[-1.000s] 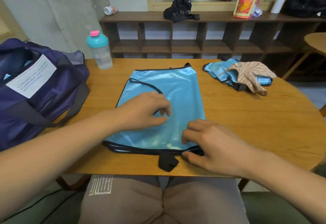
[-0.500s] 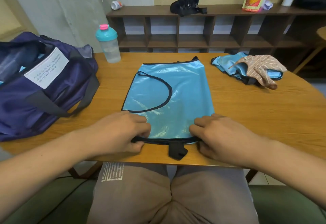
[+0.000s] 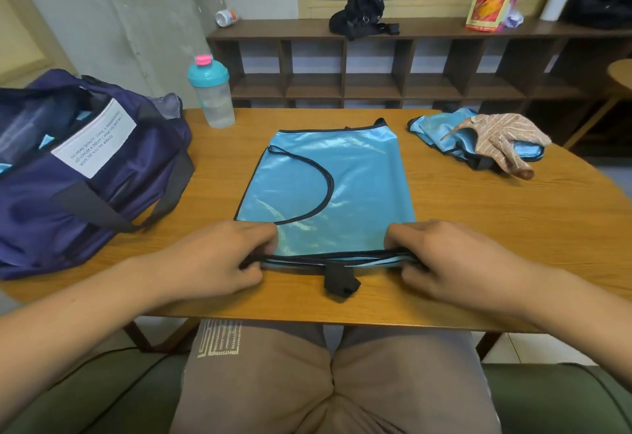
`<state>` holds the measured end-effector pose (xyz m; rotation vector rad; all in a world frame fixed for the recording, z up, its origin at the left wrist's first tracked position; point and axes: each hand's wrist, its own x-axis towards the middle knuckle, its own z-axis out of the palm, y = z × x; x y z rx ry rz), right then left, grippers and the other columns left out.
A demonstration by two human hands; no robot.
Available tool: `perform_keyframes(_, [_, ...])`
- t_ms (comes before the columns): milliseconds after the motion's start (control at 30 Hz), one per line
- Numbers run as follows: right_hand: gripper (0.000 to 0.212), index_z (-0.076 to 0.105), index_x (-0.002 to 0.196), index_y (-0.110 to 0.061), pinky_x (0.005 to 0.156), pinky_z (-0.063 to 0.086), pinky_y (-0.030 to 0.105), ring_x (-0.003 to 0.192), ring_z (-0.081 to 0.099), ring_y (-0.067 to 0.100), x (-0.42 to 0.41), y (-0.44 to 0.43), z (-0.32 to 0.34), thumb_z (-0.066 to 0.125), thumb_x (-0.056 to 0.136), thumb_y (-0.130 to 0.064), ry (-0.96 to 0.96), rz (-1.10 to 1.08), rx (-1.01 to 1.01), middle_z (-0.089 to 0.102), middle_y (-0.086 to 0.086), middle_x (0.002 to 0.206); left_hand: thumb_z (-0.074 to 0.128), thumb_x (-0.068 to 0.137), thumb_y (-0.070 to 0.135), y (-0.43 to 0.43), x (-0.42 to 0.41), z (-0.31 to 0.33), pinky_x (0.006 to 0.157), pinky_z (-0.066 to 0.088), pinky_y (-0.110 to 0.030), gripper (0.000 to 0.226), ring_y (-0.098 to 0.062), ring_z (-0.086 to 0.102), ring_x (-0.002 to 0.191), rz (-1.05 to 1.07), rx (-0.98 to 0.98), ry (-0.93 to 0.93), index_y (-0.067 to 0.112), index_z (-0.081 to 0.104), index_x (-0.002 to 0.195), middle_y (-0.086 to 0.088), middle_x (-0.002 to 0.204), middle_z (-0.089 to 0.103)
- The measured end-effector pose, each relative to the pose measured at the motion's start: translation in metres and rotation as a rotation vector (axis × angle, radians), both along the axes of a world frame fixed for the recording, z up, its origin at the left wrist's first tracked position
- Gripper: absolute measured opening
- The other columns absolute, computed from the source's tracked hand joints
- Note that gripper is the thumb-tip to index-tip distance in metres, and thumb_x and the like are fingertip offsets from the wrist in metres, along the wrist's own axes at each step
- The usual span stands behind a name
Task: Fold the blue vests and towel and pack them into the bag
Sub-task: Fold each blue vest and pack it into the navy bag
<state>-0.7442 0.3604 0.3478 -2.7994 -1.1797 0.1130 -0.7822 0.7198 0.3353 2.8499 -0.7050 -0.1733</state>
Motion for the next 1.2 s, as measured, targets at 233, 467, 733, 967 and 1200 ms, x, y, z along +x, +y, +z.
perform_keyframes(233, [0.024, 0.064, 0.111, -0.042, 0.080, 0.055, 0.037, 0.092, 0.069, 0.010, 0.006, -0.023, 0.030, 0.071, 0.095, -0.025, 0.294, 0.009, 0.155, 0.073, -0.018, 0.098, 0.080, 0.089, 0.010, 0.013, -0.001, 0.032, 0.073, 0.047, -0.014, 0.031, -0.010, 0.067, 0.088, 0.038, -0.306, 0.190, 0.036, 0.070, 0.101, 0.014, 0.095, 0.071])
perform_keyframes(467, [0.022, 0.066, 0.098, -0.029, 0.087, 0.056, 0.050, 0.087, 0.068, 0.016, 0.047, -0.027, 0.052, 0.076, 0.092, -0.010, 0.295, -0.170, 0.490, 0.071, -0.006, 0.090, 0.078, 0.094, 0.016, 0.016, 0.036, 0.054, 0.071, 0.047, -0.025, 0.009, -0.007, 0.060, 0.076, 0.130, -0.567, 0.086, 0.024, 0.076, 0.099, -0.001, 0.087, 0.072])
perform_keyframes(733, [0.012, 0.072, 0.102, -0.027, 0.088, 0.056, 0.028, 0.095, 0.067, 0.004, 0.132, -0.007, 0.036, 0.074, 0.096, -0.016, 0.105, -0.348, 0.669, 0.074, -0.011, 0.097, 0.075, 0.096, 0.032, 0.018, 0.119, 0.043, 0.079, 0.054, -0.020, 0.010, -0.005, 0.070, 0.084, 0.340, -0.681, -0.113, 0.029, 0.080, 0.104, 0.010, 0.092, 0.077])
perform_keyframes(967, [0.009, 0.071, 0.098, -0.028, 0.076, 0.053, 0.024, 0.089, 0.064, 0.005, 0.208, 0.016, 0.010, 0.071, 0.096, -0.020, -0.037, -0.463, 0.721, 0.070, -0.012, 0.094, 0.074, 0.099, 0.030, 0.016, 0.197, 0.017, 0.074, 0.049, -0.020, 0.006, 0.002, 0.066, 0.082, 0.448, -0.742, -0.209, 0.027, 0.079, 0.100, 0.013, 0.089, 0.076])
perform_keyframes(1200, [0.005, 0.068, 0.102, -0.019, 0.077, 0.048, 0.027, 0.087, 0.060, 0.015, 0.253, 0.030, -0.027, 0.070, 0.098, -0.017, -0.126, -0.509, 0.708, 0.069, -0.003, 0.096, 0.072, 0.100, 0.027, 0.013, 0.242, -0.013, 0.072, 0.045, -0.020, 0.007, 0.000, 0.065, 0.083, 0.520, -0.645, -0.242, 0.030, 0.076, 0.095, 0.015, 0.088, 0.074])
